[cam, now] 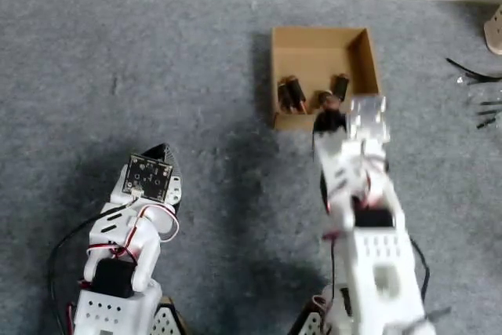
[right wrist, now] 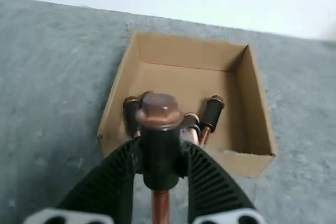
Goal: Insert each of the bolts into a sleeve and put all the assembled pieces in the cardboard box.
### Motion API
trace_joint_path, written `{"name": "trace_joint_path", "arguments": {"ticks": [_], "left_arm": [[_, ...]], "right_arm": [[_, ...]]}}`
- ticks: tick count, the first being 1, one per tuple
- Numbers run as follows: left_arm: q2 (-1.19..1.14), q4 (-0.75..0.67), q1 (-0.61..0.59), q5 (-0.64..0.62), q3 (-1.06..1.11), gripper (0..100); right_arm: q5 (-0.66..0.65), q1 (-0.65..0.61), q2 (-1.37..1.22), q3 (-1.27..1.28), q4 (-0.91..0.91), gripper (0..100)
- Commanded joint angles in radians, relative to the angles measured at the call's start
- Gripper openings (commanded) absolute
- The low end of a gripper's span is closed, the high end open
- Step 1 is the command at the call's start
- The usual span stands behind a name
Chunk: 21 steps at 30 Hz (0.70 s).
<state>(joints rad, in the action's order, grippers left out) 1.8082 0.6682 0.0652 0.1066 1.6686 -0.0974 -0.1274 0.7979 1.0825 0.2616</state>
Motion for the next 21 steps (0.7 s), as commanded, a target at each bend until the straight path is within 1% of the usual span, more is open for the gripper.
{"name": "trace_joint_path", "arguments": {"ticks": [1, 5, 8, 18, 21], "left_arm": [[0.008, -0.003, -0.012, 0.005, -0.004, 3], [0.008, -0.003, -0.012, 0.006, -0.004, 3], [0.008, -0.003, -0.010, 0.006, -0.004, 3], [0.008, -0.003, -0.008, 0.006, -0.004, 3], [0.008, -0.003, -0.008, 0.006, -0.002, 3]], "right_arm": [[0.054, -0.008, -0.303, -0.280, -0.038, 0.5], [0.063, -0.008, -0.535, -0.447, -0.038, 0.5], [0.063, -0.010, -0.639, -0.516, -0.038, 0.5], [0.063, -0.010, -0.776, -0.547, -0.048, 0.5], [0.063, -0.010, -0.820, -0.556, -0.113, 0.5]]}}
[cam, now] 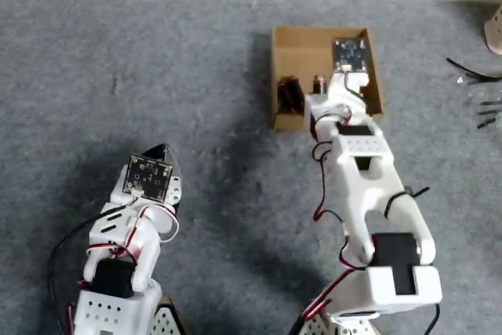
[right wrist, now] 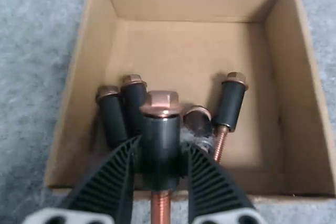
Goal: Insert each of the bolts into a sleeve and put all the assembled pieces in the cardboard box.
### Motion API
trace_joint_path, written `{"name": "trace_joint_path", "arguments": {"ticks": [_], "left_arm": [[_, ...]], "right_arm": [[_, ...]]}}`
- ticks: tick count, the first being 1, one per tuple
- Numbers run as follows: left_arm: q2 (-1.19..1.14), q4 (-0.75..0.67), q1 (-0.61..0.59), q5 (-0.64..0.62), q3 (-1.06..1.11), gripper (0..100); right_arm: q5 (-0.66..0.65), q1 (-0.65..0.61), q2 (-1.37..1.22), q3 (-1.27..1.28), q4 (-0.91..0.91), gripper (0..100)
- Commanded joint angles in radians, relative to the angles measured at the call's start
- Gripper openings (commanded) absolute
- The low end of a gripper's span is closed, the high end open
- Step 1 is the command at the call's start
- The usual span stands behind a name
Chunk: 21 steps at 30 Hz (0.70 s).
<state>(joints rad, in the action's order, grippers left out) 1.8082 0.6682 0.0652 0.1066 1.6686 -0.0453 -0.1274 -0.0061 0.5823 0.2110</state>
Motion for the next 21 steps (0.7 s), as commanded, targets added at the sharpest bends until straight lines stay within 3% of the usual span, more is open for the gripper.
{"name": "trace_joint_path", "arguments": {"ticks": [1, 14, 21], "left_arm": [[0.008, -0.003, -0.008, 0.006, -0.002, 3], [0.008, -0.005, 0.024, 0.008, 0.010, 3], [0.008, -0.005, 0.022, 0.008, 0.008, 3]], "right_arm": [[0.011, -0.007, -0.036, -0.062, -0.071, 0.5], [0.005, -0.007, -0.153, -0.131, -0.071, 1.2], [0.009, -0.005, -0.148, -0.125, -0.070, 13.9]]}}
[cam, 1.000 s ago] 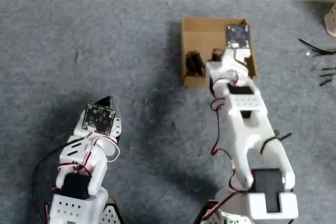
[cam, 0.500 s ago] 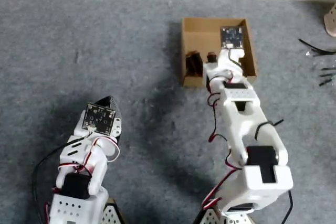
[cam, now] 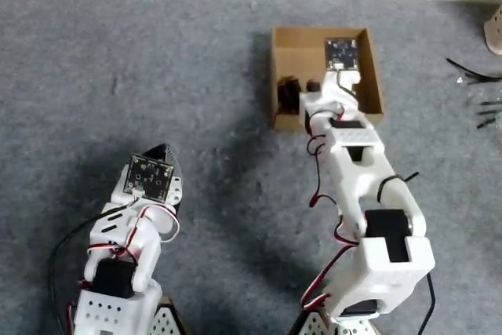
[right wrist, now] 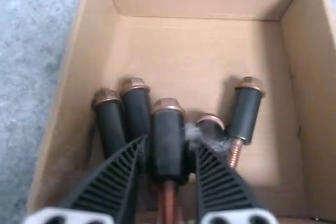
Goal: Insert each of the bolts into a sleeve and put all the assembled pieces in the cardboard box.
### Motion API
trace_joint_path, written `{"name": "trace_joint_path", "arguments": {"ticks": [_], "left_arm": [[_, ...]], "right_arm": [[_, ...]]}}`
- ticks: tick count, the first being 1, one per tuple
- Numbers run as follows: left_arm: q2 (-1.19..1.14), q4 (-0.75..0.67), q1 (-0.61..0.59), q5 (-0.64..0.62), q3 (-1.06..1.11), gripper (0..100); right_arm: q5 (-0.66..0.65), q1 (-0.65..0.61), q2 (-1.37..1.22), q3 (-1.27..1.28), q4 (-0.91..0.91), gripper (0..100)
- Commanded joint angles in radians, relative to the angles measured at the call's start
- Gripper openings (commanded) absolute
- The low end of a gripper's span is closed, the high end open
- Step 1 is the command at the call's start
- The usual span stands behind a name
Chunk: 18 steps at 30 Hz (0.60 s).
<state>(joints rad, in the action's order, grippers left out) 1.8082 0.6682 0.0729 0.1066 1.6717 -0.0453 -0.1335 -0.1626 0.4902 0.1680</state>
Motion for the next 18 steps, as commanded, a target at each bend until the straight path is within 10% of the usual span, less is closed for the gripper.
{"name": "trace_joint_path", "arguments": {"ticks": [1, 18], "left_arm": [[0.008, -0.005, 0.015, 0.008, 0.005, 3], [0.008, -0.005, 0.016, 0.008, 0.002, 3]], "right_arm": [[0.009, 0.001, 0.008, -0.033, -0.025, 13.9], [0.009, 0.044, 0.196, 0.090, 0.093, 13.9]]}}
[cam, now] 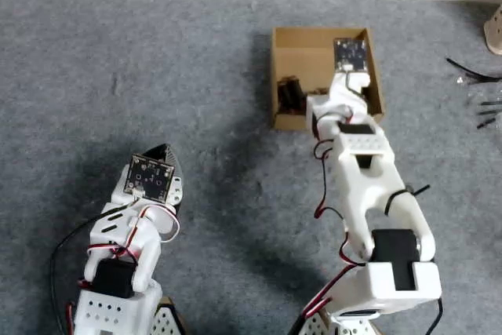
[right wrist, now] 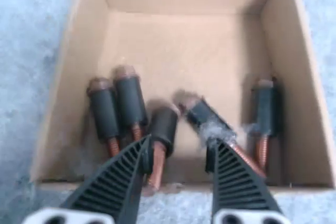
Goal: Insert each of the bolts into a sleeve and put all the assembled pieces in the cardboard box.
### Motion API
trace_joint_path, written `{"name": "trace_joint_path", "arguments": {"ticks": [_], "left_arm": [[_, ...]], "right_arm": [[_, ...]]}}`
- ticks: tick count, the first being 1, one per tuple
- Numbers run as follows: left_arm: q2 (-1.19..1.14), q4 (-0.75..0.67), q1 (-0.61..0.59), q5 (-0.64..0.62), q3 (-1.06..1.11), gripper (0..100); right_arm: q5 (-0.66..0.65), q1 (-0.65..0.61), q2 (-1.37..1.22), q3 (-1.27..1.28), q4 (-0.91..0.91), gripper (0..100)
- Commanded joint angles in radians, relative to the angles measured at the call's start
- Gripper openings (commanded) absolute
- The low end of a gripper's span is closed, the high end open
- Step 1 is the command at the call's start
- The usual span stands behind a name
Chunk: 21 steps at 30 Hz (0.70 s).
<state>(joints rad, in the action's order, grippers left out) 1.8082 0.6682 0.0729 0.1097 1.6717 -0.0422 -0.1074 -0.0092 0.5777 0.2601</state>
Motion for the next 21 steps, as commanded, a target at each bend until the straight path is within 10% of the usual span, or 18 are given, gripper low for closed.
{"name": "trace_joint_path", "arguments": {"ticks": [1, 21], "left_arm": [[0.008, -0.005, 0.016, 0.005, 0.002, 3], [0.008, -0.005, 0.018, 0.005, 0.002, 3]], "right_arm": [[0.006, 0.018, 0.041, 0.004, 0.001, 13.9], [0.000, -0.136, 0.041, 0.005, 0.007, 13.9]]}}
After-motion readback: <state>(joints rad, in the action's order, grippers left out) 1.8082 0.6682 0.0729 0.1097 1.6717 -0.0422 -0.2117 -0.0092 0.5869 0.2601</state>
